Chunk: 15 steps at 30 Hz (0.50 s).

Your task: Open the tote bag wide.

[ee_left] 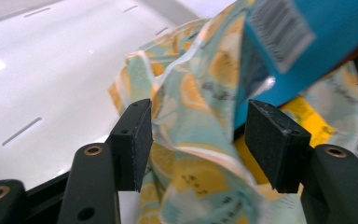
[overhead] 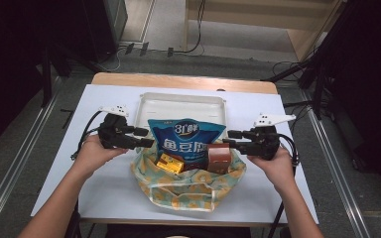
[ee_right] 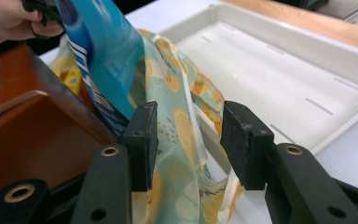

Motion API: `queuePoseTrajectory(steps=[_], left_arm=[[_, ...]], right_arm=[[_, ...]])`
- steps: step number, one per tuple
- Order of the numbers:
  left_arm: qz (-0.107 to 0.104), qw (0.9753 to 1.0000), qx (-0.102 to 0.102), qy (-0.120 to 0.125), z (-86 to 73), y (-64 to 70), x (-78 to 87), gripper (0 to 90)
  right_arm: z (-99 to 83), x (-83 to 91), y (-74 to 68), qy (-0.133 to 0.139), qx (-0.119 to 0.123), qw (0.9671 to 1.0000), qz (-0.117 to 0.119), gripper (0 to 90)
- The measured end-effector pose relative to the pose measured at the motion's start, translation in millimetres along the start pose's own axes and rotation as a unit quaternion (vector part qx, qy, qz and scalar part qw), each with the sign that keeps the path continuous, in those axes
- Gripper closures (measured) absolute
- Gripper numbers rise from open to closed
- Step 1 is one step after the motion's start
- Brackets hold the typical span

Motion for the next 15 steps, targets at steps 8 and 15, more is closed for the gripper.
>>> queuePoseTrajectory(steps=[8,15], left_arm=[[-0.010,0.9997,0.018,-0.012,-9.2,-4.2,-14.6,61.8],[-0.009,0.9986,0.042,-0.030,-13.4,-5.0,-24.0,87.8]], right_arm=[[-14.3,-18.9,-1.1,-0.029,-0.005,0.9994,0.019,71.5],[-25.0,-26.1,-5.0,-0.056,-0.026,0.9978,0.022,90.0]])
Point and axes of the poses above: each handheld gripper's, and its own axes: x roughly backward along the jaws, z roughly out of its top, y roughly to its right, the point moved 7 cm from there along -x, roughly forward along the jaws, and after that the axes turned 2 degrees about -y, right-handed, at the moved point
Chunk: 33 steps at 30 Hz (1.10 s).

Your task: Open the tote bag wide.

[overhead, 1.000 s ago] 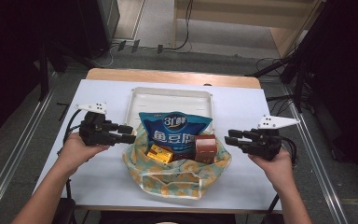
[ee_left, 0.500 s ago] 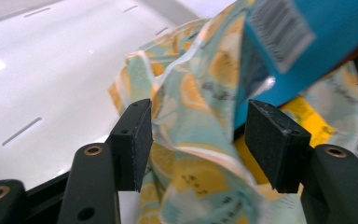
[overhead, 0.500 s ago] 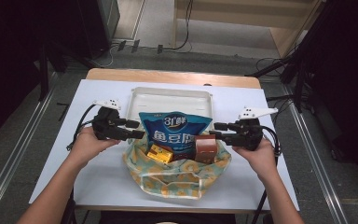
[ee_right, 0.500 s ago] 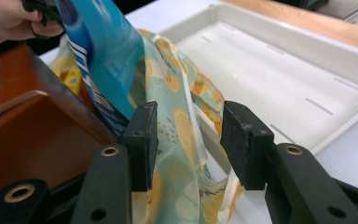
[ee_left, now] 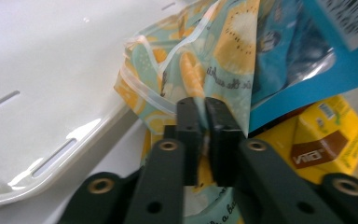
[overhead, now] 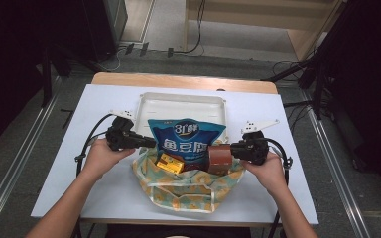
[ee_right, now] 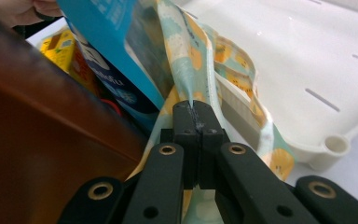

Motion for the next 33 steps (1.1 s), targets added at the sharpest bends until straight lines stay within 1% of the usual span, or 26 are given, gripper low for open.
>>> queuePoseTrajectory(steps=[2,4,6,7,8,9,11,12,13,14,15,17,19,21,23,25,27,28,29,31,33], left_arm=[[0.004,1.0000,0.002,0.000,-1.3,-2.4,-1.6,88.6],[0.008,0.9999,0.009,0.006,-3.4,-6.5,-2.5,88.7],[0.008,0.9998,0.017,0.007,-7.2,-11.4,-4.8,88.8],[0.010,0.9997,0.021,0.007,-9.4,-13.9,-6.2,88.7],[0.008,0.9997,0.024,0.003,-11.5,-15.6,-8.1,88.8],[0.012,0.9997,0.023,0.000,-13.2,-16.6,-10.0,88.7],[0.014,0.9997,0.021,0.000,-15.0,-17.4,-12.9,88.8],[0.012,0.9997,0.021,0.000,-16.0,-17.8,-13.8,88.8],[0.012,0.9996,0.024,0.002,-17.0,-18.6,-14.6,88.8],[0.009,0.9996,0.026,0.004,-18.1,-19.0,-15.6,88.7],[0.007,0.9995,0.031,0.003,-20.3,-20.3,-17.7,88.7],[0.008,0.9995,0.030,-0.002,-23.2,-21.9,-20.6,88.7],[0.014,0.9993,0.031,-0.013,-26.9,-23.9,-24.4,88.7],[0.012,0.9993,0.032,-0.015,-28.4,-25.3,-25.9,88.6],[0.003,0.9993,0.034,-0.013,-29.6,-26.3,-26.7,88.5],[-0.004,0.9994,0.032,-0.006,-31.4,-27.2,-27.9,88.5],[-0.005,0.9991,0.040,-0.013,-35.2,-31.2,-30.1,88.2],[-0.005,0.9990,0.041,-0.017,-37.2,-32.6,-31.9,88.1],[-0.005,0.9991,0.034,-0.023,-39.2,-33.5,-32.8,88.0],[-0.009,0.9993,0.024,-0.027,-41.9,-35.7,-34.2,87.7],[-0.018,0.9988,0.037,-0.027,-43.6,-38.0,-35.4,87.7]], right_arm=[[-0.5,1.3,2.1,0.004,-0.002,1.0000,-0.009,90.0],[-1.6,2.7,4.5,0.007,0.000,0.9998,-0.017,90.0],[-5.0,2.0,8.2,0.004,0.001,0.9995,-0.030,90.0],[-7.1,0.9,9.7,0.002,-0.001,0.9995,-0.030,90.0],[-9.1,-0.9,11.3,0.000,-0.002,0.9994,-0.034,90.0],[-11.4,-2.6,12.8,-0.002,-0.003,0.9993,-0.038,90.0],[-15.1,-5.0,15.4,0.000,-0.004,0.9992,-0.039,90.0],[-17.4,-5.7,17.4,0.006,-0.007,0.9991,-0.041,90.0],[-19.2,-6.2,19.3,0.012,-0.007,0.9991,-0.040,90.0],[-21.3,-6.6,20.5,0.013,-0.009,0.9991,-0.039,90.0],[-23.5,-7.8,21.8,0.014,-0.006,0.9992,-0.038,90.0],[-30.2,-12.3,23.1,0.000,-0.004,0.9992,-0.040,90.0],[-34.8,-17.2,24.7,-0.011,-0.003,0.9989,-0.045,90.0],[-38.5,-21.2,26.1,-0.018,-0.004,0.9989,-0.044,90.0],[-42.1,-24.5,28.3,-0.016,-0.011,0.9990,-0.039,90.0],[-45.7,-26.8,31.1,-0.018,-0.018,0.9991,-0.035,90.0],[-48.3,-29.5,33.5,-0.022,-0.019,0.9990,-0.035,90.0],[-49.2,-31.0,34.3,-0.024,-0.015,0.9989,-0.037,90.0],[-50.2,-32.5,34.6,-0.028,-0.012,0.9988,-0.039,90.0],[-53.0,-36.2,35.9,-0.039,-0.001,0.9982,-0.046,90.0],[-55.2,-39.0,37.0,-0.048,0.002,0.9977,-0.049,90.0]])
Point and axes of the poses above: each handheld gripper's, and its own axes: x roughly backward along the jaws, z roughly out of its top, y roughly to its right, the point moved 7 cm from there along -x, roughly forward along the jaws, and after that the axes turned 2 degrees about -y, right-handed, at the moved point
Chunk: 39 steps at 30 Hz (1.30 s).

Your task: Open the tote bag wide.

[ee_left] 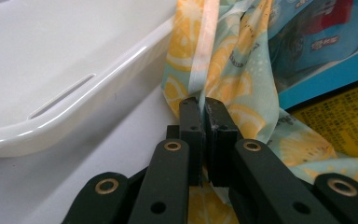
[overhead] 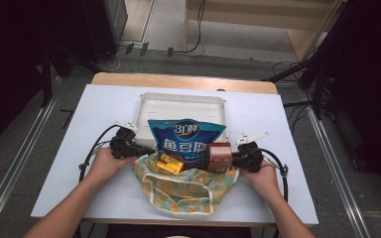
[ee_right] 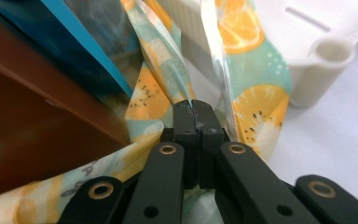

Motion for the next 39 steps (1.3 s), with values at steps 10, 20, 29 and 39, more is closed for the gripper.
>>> queuePoseTrajectory(steps=[10,20,29,39], left_arm=[[0.009,0.9999,-0.006,0.007,-1.0,4.4,11.5,70.3],[0.035,0.9969,-0.032,0.063,7.7,10.7,49.3,51.1],[0.035,0.9963,-0.044,0.065,10.8,25.5,74.5,48.0],[-0.006,0.9955,-0.078,0.054,3.1,69.4,77.4,48.1]], right_arm=[[6.3,18.1,-1.2,0.027,-0.023,0.9994,0.004,69.6],[18.7,71.8,1.9,0.109,-0.032,0.9930,-0.032,56.9],[18.7,104.4,-14.3,0.122,-0.024,0.9918,-0.031,58.7],[2.2,116.2,-62.7,0.108,0.014,0.9940,0.015,73.3]])
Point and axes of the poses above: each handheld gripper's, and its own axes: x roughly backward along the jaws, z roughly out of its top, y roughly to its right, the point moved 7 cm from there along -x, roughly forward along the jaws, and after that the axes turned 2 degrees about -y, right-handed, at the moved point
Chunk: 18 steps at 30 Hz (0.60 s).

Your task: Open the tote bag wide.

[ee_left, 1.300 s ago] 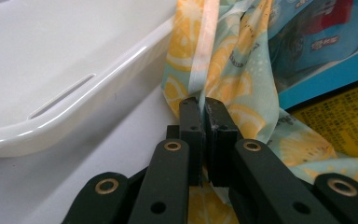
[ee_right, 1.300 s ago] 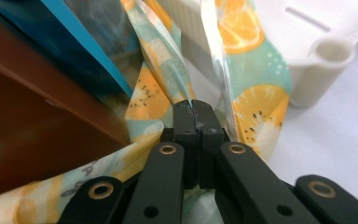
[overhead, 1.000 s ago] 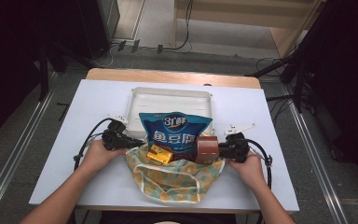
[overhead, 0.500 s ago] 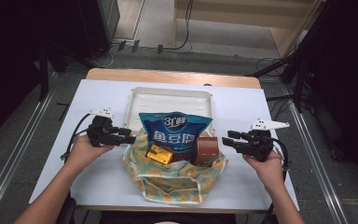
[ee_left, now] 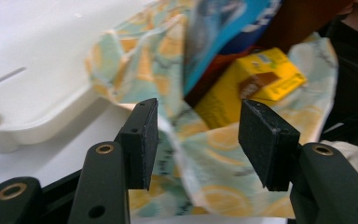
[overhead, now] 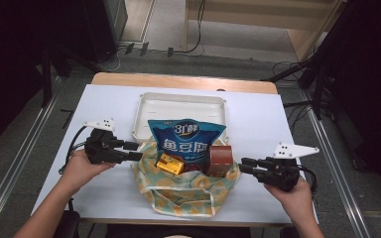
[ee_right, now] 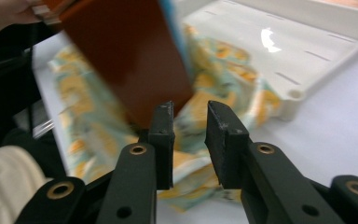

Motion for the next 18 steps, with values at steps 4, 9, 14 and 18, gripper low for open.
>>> queuePoseTrajectory(steps=[4,9,14,18], left_arm=[[-0.021,0.9997,-0.014,-0.005,-0.4,12.6,-10.0,50.4],[-0.019,0.9996,-0.012,-0.019,-8.2,14.0,-24.5,48.6],[-0.015,0.9988,-0.012,-0.044,-18.0,13.0,-36.2,41.4],[-0.009,0.9987,-0.022,-0.045,-21.6,12.0,-42.7,38.3]], right_arm=[[-4.7,-6.4,-14.2,0.006,0.041,0.9990,0.014,71.6],[-13.1,-17.2,-22.1,-0.008,0.048,0.9984,0.030,69.4],[-17.0,-23.8,-25.8,-0.013,0.042,0.9982,0.040,61.6],[-22.6,-29.6,-26.1,-0.026,0.042,0.9979,0.041,59.3]])
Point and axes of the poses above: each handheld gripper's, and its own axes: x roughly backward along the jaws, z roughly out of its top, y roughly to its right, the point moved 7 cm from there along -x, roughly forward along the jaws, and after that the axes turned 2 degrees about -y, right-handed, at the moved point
